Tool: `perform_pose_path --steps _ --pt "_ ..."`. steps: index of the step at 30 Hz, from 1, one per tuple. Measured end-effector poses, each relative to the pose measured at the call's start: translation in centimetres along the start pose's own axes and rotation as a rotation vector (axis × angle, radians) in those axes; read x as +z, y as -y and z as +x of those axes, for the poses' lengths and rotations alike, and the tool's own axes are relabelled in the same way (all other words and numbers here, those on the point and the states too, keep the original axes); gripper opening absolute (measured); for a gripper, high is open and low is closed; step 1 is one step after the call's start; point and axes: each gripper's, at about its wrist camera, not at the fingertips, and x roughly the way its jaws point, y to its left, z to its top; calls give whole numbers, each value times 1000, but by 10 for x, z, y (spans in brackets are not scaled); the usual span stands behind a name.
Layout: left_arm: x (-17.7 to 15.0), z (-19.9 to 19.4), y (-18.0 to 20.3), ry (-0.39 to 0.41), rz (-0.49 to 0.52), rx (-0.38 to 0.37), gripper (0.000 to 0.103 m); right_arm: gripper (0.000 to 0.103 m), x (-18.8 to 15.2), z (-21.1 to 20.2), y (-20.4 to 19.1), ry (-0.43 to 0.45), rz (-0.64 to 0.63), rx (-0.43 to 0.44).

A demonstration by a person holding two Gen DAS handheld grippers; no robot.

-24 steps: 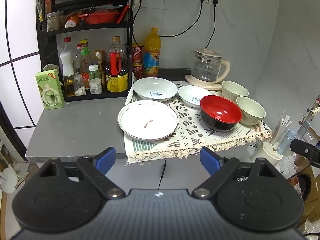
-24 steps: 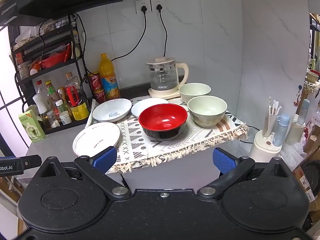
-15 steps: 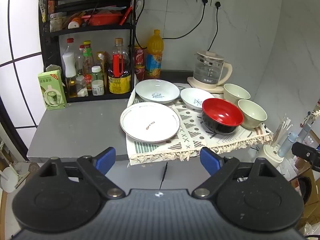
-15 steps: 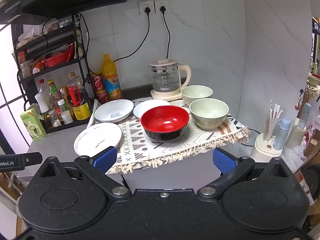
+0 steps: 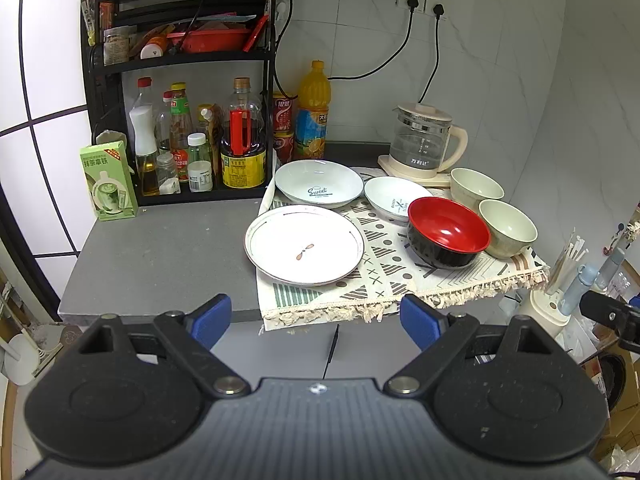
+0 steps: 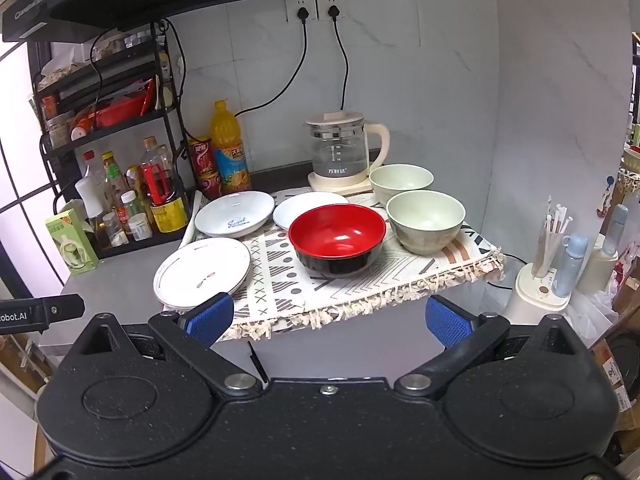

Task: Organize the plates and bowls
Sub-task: 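Move both grippers toward the bowls on the patterned mat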

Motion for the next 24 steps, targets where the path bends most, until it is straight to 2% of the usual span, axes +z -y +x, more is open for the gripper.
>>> perform_pose_path --steps 24 --pt "-11 -7 13 2 16 -30 90 103 -6 -9 11 -2 -8 -21"
